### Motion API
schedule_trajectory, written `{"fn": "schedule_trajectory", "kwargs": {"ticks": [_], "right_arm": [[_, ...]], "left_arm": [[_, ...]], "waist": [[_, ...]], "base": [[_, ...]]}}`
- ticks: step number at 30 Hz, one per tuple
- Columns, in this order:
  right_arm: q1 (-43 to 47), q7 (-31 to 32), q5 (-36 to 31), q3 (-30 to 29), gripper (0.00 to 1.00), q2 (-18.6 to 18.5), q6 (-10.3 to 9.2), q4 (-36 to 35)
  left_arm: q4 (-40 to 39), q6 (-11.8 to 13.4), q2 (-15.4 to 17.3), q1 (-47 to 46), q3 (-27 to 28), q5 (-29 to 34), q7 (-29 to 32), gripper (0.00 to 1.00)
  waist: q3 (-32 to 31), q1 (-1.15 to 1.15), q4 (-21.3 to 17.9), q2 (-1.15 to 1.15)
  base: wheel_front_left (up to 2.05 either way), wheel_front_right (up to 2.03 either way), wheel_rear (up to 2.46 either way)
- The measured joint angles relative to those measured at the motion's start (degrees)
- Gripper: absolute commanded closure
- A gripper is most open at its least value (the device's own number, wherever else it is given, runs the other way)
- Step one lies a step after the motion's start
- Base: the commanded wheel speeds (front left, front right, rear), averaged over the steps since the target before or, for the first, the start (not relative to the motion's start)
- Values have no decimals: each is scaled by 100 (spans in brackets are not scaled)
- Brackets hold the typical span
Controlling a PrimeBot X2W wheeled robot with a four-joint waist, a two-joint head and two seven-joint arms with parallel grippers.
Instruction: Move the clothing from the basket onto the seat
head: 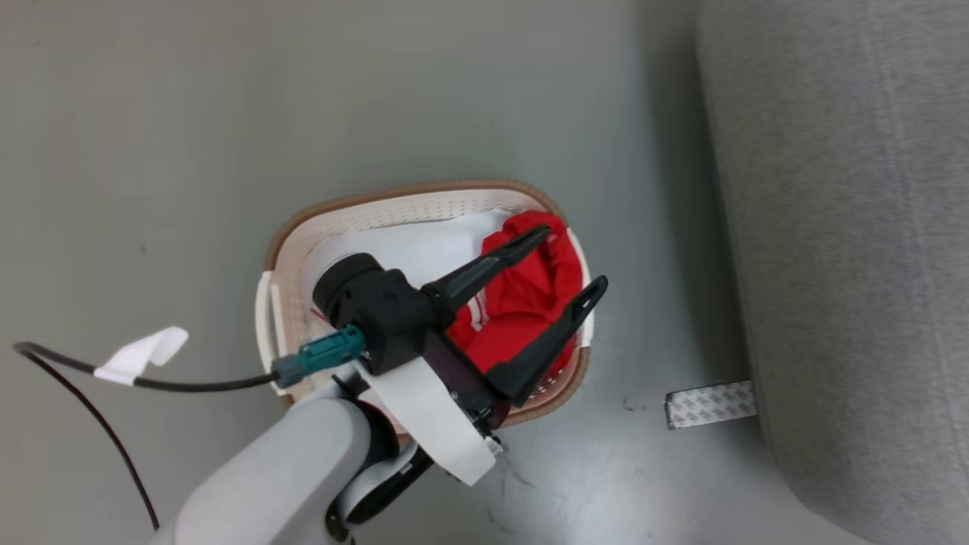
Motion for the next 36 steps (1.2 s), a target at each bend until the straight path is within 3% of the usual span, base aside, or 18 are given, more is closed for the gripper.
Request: {"fn": "schedule_trajectory", "kwargs": {"ticks": [6,7,8,9,10,15,22,36], "right_arm": [[615,-501,-794,-1505,100,799,0,634],[696,-625,-906,-1731,87,922,0,731],[756,-759,-1022,-1903,59,1029,0,815],[809,-886,-1081,-1987,24,1101,0,916],[843,-1050,-1094,-2070,0,1157,0,1005],[1213,-1497,-1103,-1944,0,1311,0,1449],[2085,-1640,-715,-1371,0,1448,0,1621],[3704,-1662,132,-411,0,1506,0,372]], "left_arm": [[103,2,-24,43,36,-113,-104,0],[122,5,-21,53,42,-119,-107,0],[141,29,-15,63,57,-130,-113,0],[157,51,-3,83,79,-138,-134,0],[170,64,13,106,108,-165,-151,0],[281,174,127,358,221,-333,-222,0],[407,354,166,834,300,-534,-367,0],[637,655,194,1506,453,-788,-726,0]], "waist": [[156,-1,220,0],[159,0,237,0],[150,0,246,0],[132,-1,250,0],[106,-1,249,0],[-129,-1,190,0],[-688,-2,97,0],[-1755,-3,58,0]], "base": [[0,0,0],[0,0,0],[0,0,0],[0,0,0],[0,0,0],[0,0,0],[0,0,0],[0,0,0]]}}
